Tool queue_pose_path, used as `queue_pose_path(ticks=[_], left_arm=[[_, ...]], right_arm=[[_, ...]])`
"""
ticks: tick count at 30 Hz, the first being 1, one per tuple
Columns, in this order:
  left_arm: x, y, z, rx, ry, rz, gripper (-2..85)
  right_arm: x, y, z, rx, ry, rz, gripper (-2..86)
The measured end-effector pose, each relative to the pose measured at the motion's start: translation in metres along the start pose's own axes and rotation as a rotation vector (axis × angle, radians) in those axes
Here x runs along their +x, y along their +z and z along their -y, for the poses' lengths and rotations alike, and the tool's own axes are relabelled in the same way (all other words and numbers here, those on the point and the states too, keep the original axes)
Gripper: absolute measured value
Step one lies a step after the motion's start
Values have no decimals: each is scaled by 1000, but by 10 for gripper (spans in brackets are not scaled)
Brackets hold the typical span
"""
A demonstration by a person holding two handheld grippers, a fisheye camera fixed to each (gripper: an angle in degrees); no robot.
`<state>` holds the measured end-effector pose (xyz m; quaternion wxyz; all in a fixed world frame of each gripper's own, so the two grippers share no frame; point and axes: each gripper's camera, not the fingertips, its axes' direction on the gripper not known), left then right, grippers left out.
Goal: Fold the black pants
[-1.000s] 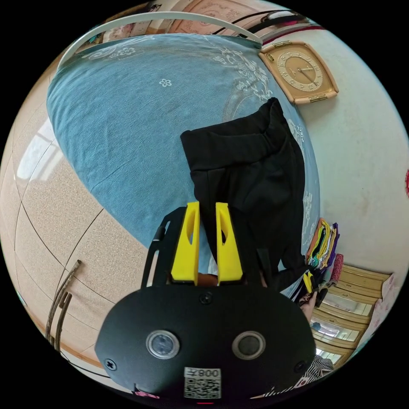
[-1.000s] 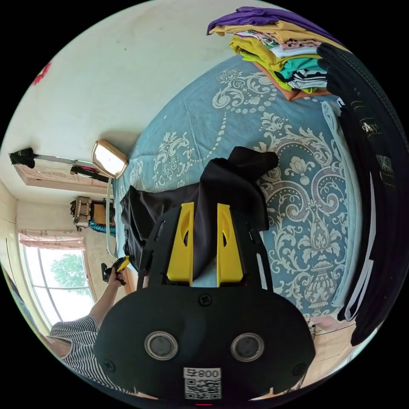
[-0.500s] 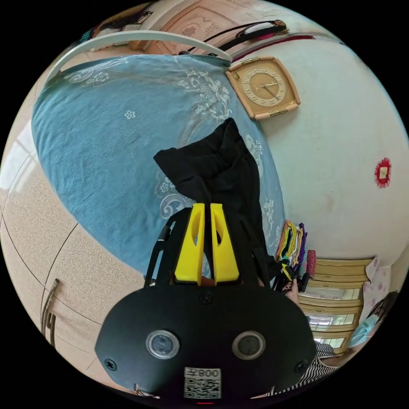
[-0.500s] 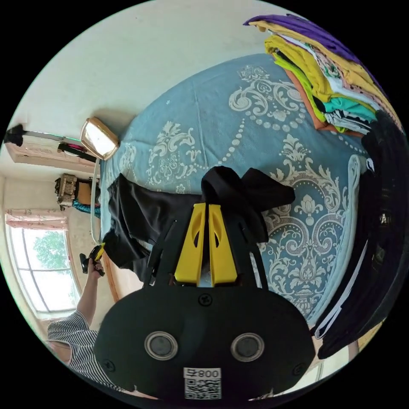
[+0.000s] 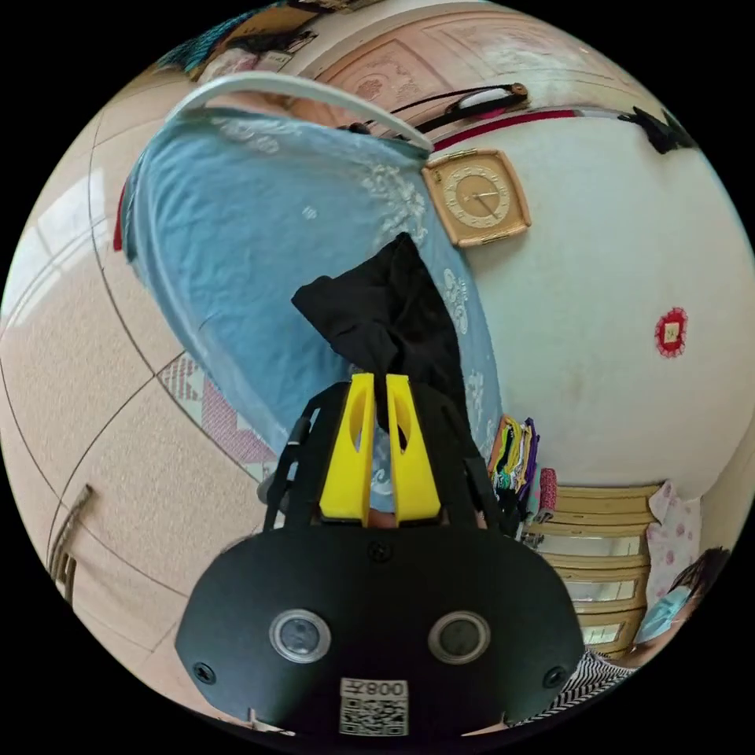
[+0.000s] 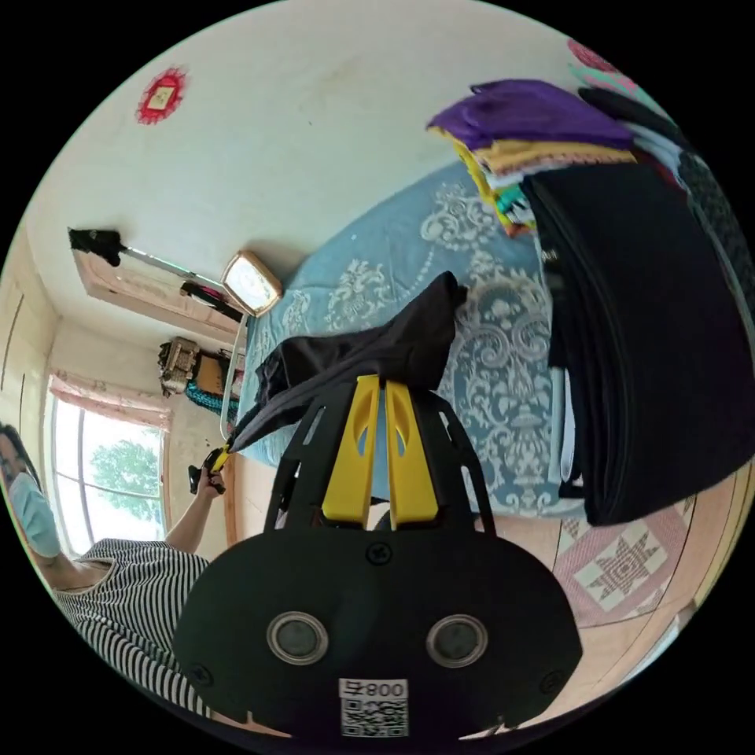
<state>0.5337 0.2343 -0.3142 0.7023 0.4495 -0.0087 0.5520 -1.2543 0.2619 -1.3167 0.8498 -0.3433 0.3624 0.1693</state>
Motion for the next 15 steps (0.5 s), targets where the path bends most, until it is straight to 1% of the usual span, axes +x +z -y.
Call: queue_pose_path(ticks=[1,2,4,5,9,11,15], left_arm=[[-14,11,-13,-43,-74,24,14],[-22,19,-26,-67,-118,41,10],[-23,25,-43,-59,-145,51,6],[-18,29,-52,-58,-141,36,4],[15,47,-65,-106,-81,33,2],[54,65,-69,-152,7,33,1],[125,105,-78,-234,173,67,1]], right_arm=[[23,13,-19,-48,91,-19,4],[33,19,-29,-73,137,-21,3],[59,36,-61,-143,254,18,1],[61,37,-67,-147,264,19,1],[40,41,-76,-154,220,-56,0],[23,43,-67,-151,176,-103,0],[-16,62,-40,-198,58,-313,-1]])
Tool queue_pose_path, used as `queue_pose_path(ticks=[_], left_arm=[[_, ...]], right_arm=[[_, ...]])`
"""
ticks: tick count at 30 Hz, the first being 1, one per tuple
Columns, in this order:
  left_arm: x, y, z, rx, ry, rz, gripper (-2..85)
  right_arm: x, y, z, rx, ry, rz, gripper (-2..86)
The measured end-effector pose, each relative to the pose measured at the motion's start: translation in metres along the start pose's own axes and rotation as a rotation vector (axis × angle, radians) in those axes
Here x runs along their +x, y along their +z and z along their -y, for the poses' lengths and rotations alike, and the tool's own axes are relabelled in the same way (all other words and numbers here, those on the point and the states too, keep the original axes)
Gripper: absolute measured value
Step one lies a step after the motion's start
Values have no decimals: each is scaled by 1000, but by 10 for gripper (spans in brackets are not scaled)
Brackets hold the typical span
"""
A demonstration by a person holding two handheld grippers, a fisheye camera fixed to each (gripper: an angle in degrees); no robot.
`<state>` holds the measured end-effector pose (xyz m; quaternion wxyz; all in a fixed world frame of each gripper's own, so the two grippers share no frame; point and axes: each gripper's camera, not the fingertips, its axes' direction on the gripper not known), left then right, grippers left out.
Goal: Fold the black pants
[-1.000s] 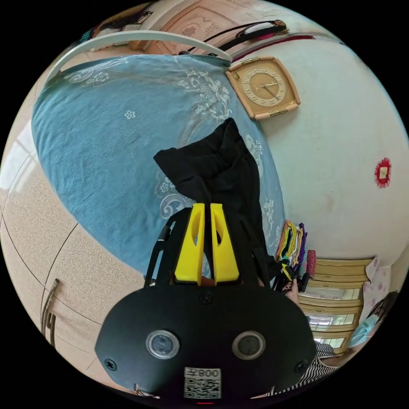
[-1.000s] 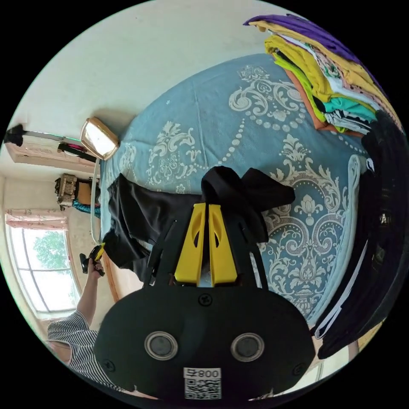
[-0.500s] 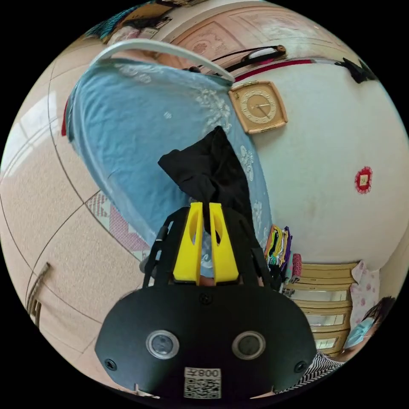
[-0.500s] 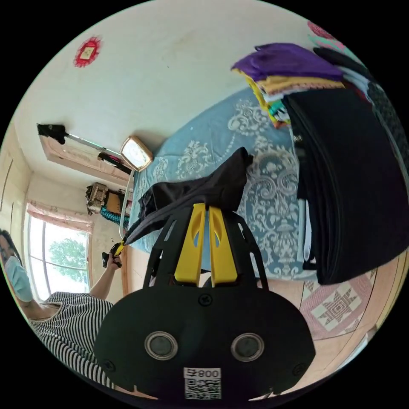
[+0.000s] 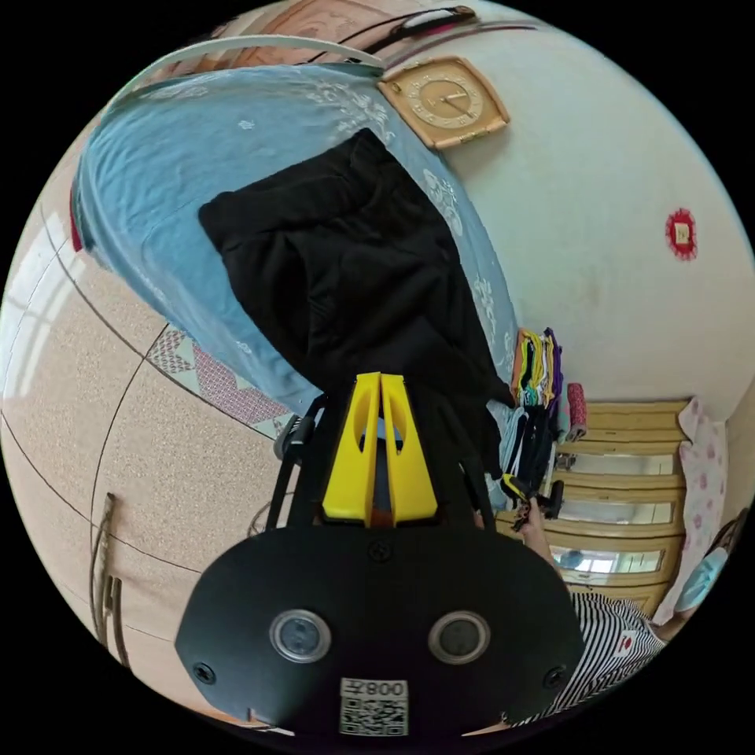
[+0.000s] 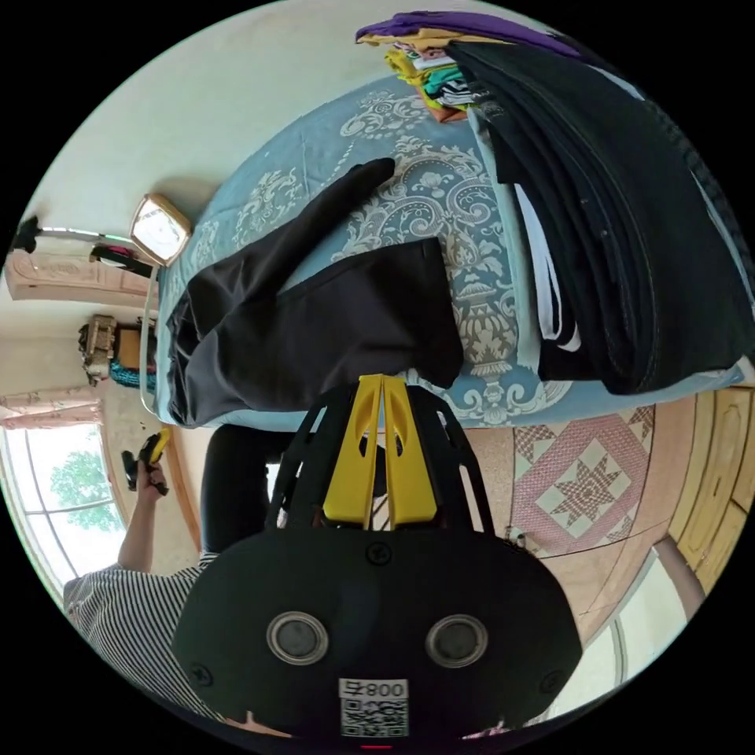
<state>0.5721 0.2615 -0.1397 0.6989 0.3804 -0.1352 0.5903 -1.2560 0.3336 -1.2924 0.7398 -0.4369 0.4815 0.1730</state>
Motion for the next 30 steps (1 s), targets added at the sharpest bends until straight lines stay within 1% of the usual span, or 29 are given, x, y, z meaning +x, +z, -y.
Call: queue_pose_path(ticks=[1,4,6,8,10,13,15,17,18,20,22,25,29,30], left_arm=[[24,16,4,-33,44,7,2],[81,61,12,-127,134,46,2],[113,89,17,-177,174,99,2],[148,125,23,-257,214,198,2],[167,147,27,-318,197,273,2],[200,152,37,-303,167,236,2],[231,146,43,-240,210,228,3],[279,142,58,-181,286,178,6],[292,143,63,-168,312,172,7],[351,154,85,-145,430,173,15],[397,174,105,-164,520,167,24],[470,220,140,-199,638,182,39],[561,285,184,-263,739,225,62],[573,293,189,-274,759,238,64]], right_arm=[[-9,5,7,-18,-12,-73,-2],[-23,21,22,-78,-43,-182,-3],[-27,28,28,-96,-48,-205,-4],[-30,34,32,-100,-57,-213,-3],[-37,31,31,-69,-112,-223,-3],[-39,25,25,-7,-164,-204,-1],[-40,21,26,-46,-186,-178,0],[-39,13,33,-117,-185,-137,1],[-41,3,35,-112,-198,-90,2],[-44,-20,39,-17,-196,-70,3],[-50,-48,56,115,-201,-53,7],[-60,-67,102,205,-212,-64,19],[-71,-69,171,218,-224,-58,47],[-76,-69,193,212,-238,-47,55]])
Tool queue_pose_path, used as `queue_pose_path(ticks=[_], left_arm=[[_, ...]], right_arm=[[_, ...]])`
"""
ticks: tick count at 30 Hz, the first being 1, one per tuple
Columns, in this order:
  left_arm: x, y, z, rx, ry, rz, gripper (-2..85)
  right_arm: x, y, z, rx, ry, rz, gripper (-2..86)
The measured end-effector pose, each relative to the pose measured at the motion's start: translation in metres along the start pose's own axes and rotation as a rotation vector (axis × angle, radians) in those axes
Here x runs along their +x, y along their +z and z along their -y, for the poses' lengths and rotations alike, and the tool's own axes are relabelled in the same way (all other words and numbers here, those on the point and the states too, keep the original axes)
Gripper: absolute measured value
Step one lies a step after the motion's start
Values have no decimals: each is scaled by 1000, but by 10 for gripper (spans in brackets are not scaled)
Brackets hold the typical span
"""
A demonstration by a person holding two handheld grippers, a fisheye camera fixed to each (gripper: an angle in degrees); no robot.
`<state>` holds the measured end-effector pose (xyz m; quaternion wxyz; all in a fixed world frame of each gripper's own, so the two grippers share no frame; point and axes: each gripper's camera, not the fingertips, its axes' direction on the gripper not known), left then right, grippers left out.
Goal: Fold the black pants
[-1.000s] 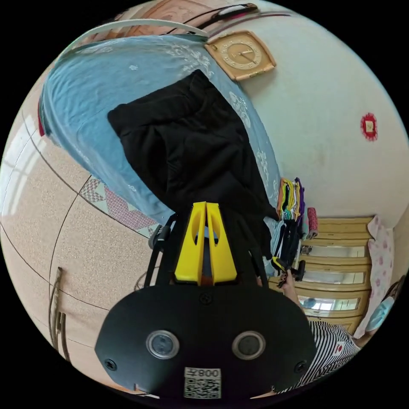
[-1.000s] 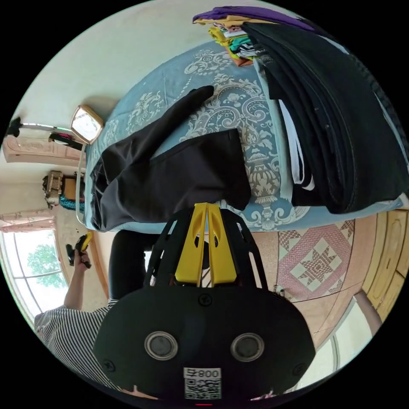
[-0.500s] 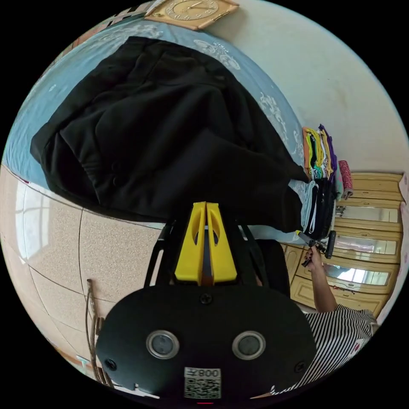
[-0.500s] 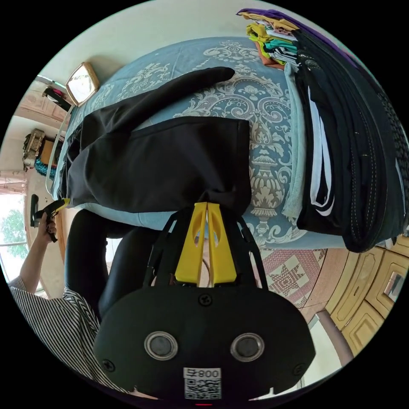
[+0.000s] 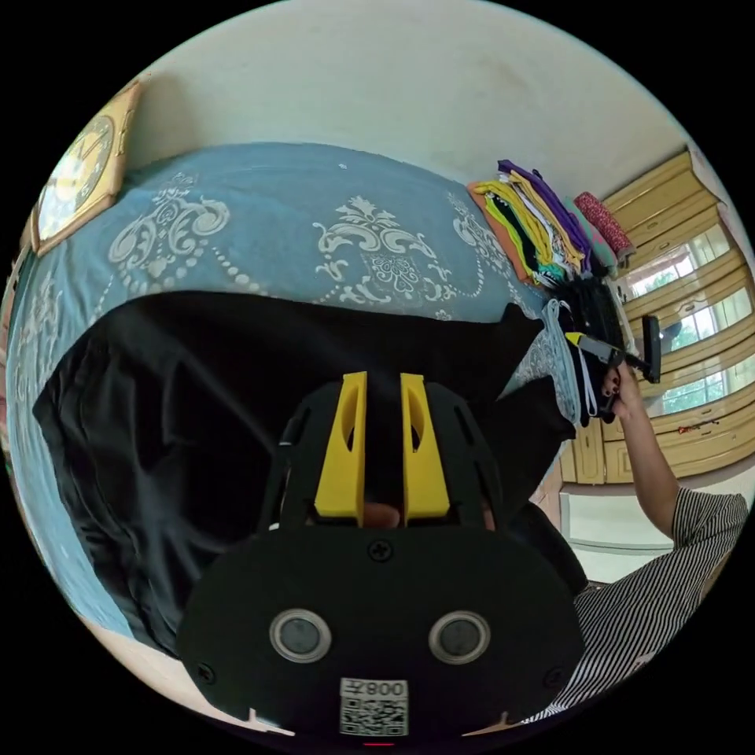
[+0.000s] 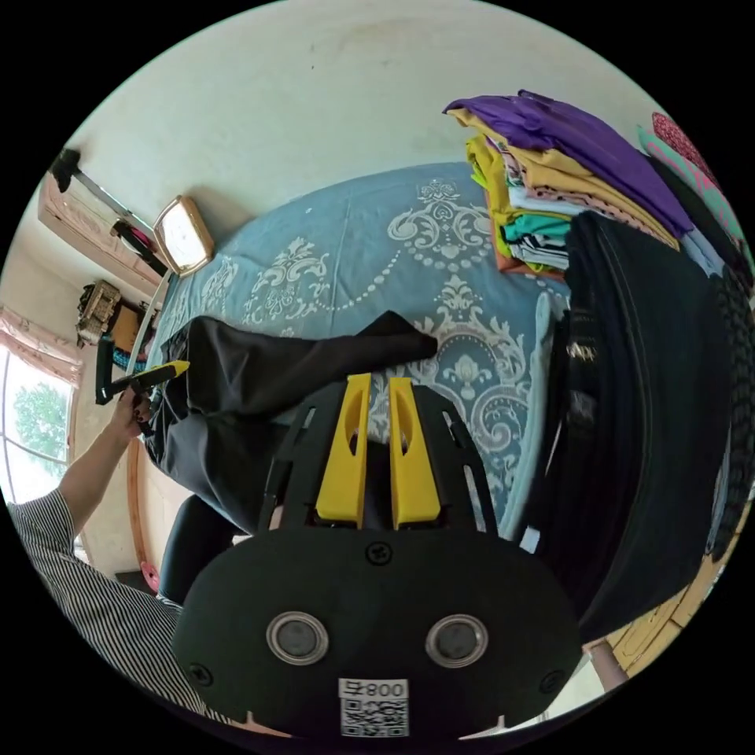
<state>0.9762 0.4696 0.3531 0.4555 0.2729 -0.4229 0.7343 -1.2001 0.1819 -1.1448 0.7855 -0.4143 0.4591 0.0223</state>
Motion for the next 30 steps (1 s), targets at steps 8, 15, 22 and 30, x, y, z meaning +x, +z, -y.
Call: queue_pose_path(ticks=[8,15,22,30], left_arm=[[64,42,146,-148,252,195,68],[95,44,196,-183,346,298,21],[107,-44,201,56,292,194,6],[91,-137,227,330,243,94,3]], right_arm=[[1,55,108,-171,-92,-99,68],[8,67,126,-234,-102,-77,31],[4,-20,115,-129,-123,26,13],[5,-131,110,51,-84,40,8]])
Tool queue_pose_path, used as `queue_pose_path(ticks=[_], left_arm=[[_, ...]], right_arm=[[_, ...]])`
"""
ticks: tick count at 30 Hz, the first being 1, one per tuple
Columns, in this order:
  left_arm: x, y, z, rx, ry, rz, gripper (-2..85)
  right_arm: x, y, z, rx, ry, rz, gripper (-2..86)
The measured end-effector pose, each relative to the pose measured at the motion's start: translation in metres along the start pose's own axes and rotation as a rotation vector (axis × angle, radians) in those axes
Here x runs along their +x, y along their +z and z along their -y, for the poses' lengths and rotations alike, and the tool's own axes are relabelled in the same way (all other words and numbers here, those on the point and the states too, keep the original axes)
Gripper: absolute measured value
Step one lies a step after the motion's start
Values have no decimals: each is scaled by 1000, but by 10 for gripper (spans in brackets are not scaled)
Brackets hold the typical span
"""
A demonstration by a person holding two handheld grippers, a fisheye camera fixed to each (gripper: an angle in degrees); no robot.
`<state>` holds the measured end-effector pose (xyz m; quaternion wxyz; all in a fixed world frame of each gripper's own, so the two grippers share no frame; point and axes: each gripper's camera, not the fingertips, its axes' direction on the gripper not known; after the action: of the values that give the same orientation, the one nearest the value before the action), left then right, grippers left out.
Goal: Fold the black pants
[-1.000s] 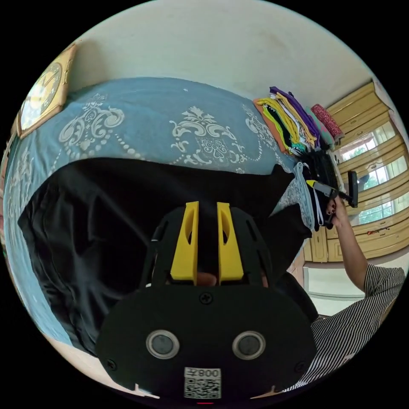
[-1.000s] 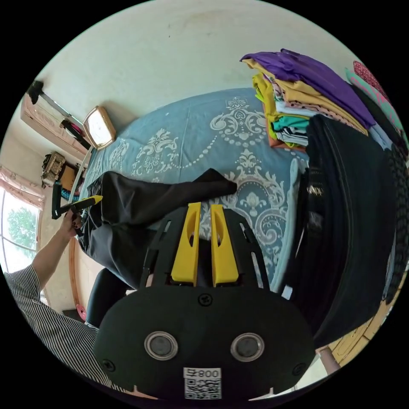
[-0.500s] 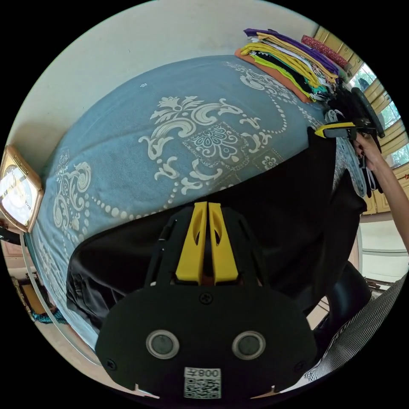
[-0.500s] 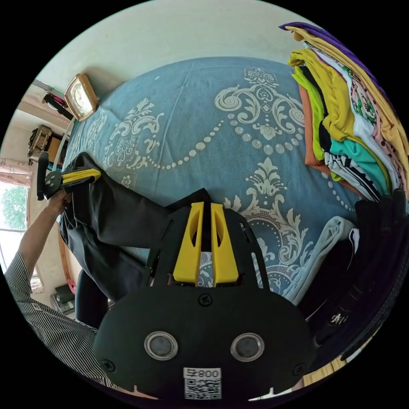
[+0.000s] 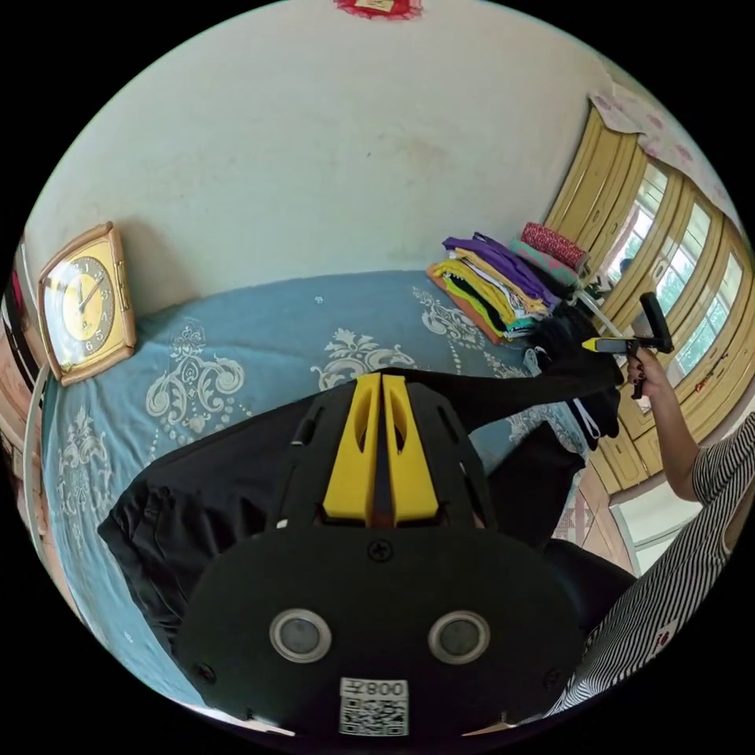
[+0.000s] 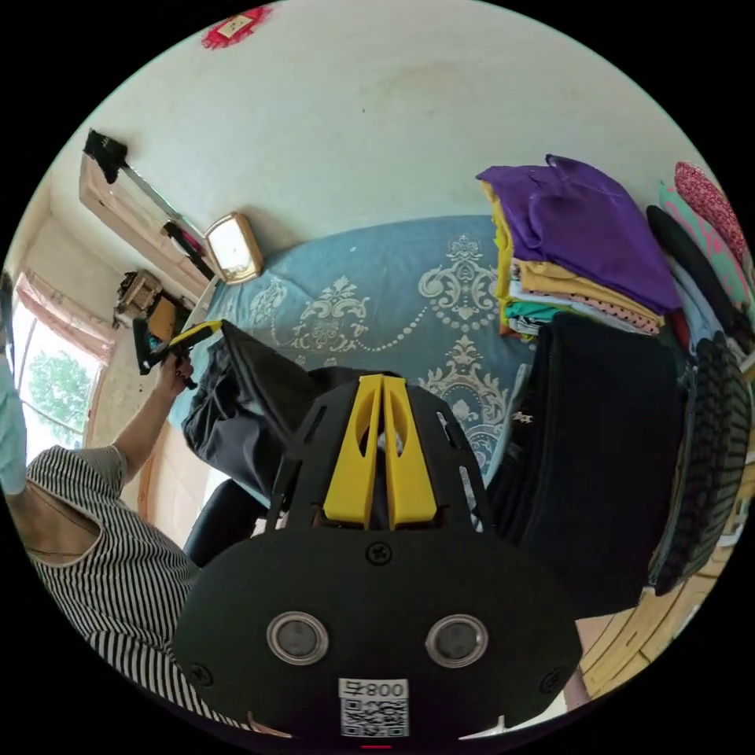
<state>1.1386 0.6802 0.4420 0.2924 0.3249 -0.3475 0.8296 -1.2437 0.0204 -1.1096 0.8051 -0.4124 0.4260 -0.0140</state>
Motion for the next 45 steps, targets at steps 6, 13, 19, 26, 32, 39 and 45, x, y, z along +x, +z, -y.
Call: queue_pose_path(ticks=[6,13,19,26,32,39,45], left_arm=[[-58,73,43,-162,-181,-53,3],[-65,91,55,-202,-94,13,2],[-83,85,60,-204,-82,2,3],[-104,78,58,-208,-100,-4,3],[-115,59,55,-189,-98,-9,2],[-129,13,64,-55,-56,-70,3],[-167,77,108,-92,-153,-30,4]], right_arm=[[14,22,40,23,33,71,45],[-82,127,38,-274,-326,75,112],[-127,158,28,-295,-469,-251,113],[-119,177,38,-361,-419,-159,83],[-112,178,43,-390,-424,-95,22],[-103,80,75,-182,-445,-96,11],[-31,81,185,-158,-282,-229,11]])
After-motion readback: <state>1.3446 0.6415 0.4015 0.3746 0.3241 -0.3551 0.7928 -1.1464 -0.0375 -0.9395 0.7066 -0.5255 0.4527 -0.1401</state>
